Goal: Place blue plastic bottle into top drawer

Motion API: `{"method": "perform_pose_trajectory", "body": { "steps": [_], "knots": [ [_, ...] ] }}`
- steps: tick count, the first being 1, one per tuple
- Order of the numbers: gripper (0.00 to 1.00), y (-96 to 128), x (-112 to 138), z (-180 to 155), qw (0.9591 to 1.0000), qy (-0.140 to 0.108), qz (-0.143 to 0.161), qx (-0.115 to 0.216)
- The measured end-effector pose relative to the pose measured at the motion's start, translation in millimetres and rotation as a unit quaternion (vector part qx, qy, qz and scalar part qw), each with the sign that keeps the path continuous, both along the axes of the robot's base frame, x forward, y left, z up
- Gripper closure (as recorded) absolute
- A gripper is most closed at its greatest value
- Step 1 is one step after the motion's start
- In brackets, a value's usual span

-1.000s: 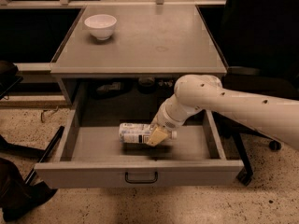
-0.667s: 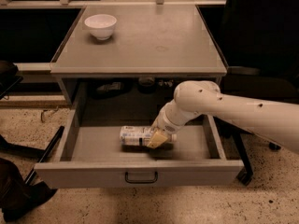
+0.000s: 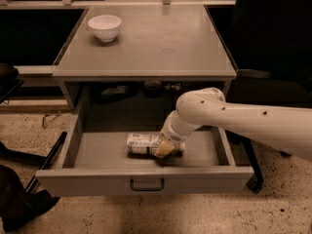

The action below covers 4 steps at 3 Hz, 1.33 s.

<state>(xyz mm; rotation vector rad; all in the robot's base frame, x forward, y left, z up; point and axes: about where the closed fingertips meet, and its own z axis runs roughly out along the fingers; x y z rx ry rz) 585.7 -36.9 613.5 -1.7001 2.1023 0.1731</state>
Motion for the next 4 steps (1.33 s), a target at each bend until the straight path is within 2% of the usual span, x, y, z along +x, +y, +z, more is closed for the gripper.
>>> {"method": "perform_pose_trajectory", "body": {
  "steps": [1, 4],
  "knots": [
    [0.81, 0.0, 0.0, 0.0, 1.0, 0.0, 0.0, 0.0],
    [0.12, 0.0, 0.0, -0.1, 1.0, 0.0, 0.0, 0.0]
  ]
}}
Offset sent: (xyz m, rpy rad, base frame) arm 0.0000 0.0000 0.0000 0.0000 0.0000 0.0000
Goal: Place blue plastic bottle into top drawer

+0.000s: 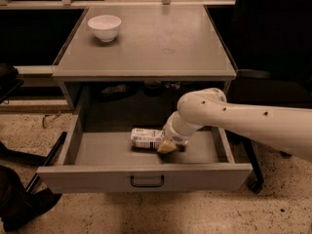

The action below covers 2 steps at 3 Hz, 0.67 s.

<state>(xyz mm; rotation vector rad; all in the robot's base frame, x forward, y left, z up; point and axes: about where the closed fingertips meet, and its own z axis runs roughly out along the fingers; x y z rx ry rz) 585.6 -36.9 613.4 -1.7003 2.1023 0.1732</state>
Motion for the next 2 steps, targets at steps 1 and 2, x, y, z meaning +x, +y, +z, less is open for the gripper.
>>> {"method": "perform_pose_trajectory", "body": {
  "steps": [1, 2],
  "knots": [
    [0.0, 0.0, 0.0, 0.0, 1.0, 0.0, 0.0, 0.0],
    [0.0, 0.0, 0.0, 0.0, 1.0, 0.0, 0.0, 0.0]
  ]
}}
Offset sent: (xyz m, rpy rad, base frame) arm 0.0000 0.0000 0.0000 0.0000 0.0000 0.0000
